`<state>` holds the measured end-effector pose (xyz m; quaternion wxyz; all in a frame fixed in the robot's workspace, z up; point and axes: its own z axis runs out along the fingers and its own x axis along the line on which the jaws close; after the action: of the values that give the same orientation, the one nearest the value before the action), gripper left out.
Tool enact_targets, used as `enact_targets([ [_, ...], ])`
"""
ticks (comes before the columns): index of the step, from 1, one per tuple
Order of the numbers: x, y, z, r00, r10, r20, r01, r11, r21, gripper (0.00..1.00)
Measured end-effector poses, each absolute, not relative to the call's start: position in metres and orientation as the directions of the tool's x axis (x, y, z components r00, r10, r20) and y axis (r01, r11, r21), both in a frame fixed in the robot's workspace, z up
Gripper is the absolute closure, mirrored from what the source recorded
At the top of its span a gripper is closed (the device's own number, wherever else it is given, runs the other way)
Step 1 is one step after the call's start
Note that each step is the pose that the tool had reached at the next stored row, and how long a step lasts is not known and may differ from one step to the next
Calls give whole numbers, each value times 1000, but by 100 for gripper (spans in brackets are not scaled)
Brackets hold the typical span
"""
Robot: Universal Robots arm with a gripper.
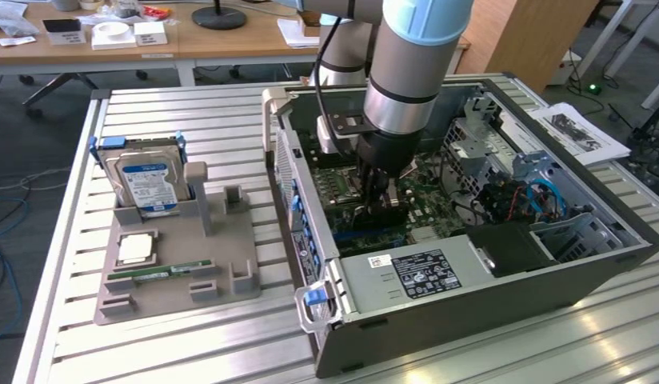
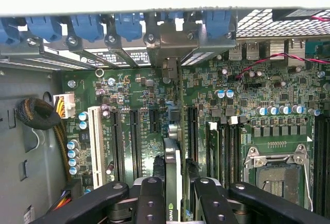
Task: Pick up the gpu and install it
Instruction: 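Insert the gpu into the slot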
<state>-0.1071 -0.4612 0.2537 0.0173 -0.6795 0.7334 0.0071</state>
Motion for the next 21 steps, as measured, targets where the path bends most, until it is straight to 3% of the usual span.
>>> enact_targets([
  [21, -107, -461, 252, -76, -996, -35, -997, 76, -13, 73],
])
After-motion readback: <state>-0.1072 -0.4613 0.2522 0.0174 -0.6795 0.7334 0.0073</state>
